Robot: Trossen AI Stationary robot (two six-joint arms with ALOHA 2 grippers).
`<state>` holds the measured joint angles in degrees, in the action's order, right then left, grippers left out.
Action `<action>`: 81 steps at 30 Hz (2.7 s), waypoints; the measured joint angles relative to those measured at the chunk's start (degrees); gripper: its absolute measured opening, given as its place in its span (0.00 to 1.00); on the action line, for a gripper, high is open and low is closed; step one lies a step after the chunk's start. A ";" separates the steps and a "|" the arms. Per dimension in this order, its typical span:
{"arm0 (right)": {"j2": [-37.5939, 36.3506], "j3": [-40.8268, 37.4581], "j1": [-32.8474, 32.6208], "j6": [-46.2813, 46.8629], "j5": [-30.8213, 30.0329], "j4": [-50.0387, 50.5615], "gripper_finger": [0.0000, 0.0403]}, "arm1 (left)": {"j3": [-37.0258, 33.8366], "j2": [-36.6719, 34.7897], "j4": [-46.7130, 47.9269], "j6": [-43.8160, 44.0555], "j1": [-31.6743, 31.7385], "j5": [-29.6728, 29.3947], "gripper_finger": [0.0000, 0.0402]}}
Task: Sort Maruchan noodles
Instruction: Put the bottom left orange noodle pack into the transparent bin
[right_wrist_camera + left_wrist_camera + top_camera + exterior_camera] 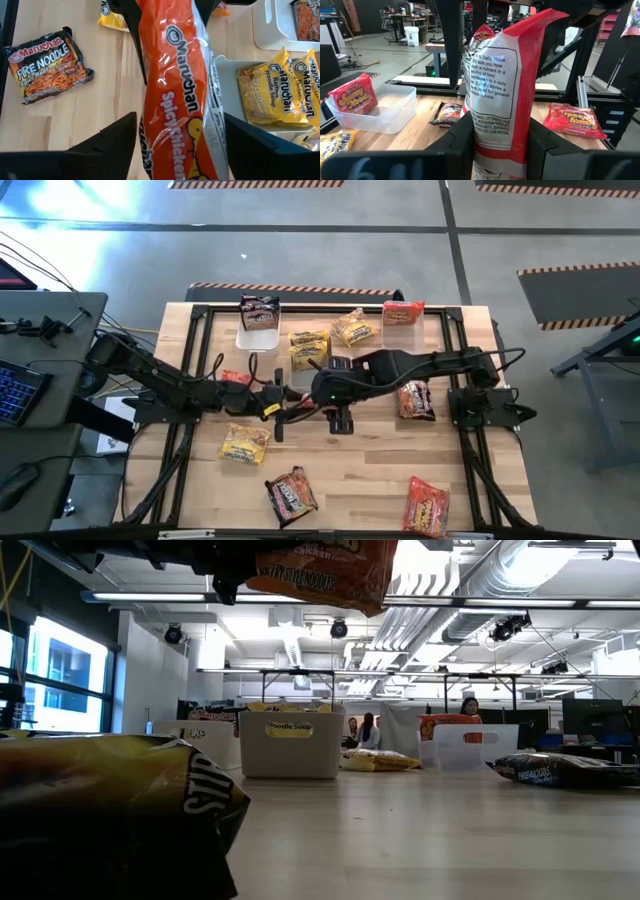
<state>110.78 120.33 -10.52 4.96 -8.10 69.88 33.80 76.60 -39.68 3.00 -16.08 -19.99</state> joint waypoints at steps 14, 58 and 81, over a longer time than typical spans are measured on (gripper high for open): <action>0.00 0.09 0.04 -2.23 -0.41 0.21 0.33 | 0.00 0.00 1.01 2.24 1.01 0.66 0.29; -36.76 -51.74 45.87 -43.54 -4.01 -14.47 0.20 | -3.08 0.00 4.19 -2.19 3.83 4.97 0.23; -22.47 -52.06 63.24 -53.91 7.59 -22.31 0.20 | -15.39 0.00 -13.62 0.86 10.83 8.55 0.10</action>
<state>88.31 68.27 52.72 -48.95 -0.51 47.56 18.41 76.60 -53.30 3.86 -5.24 -11.44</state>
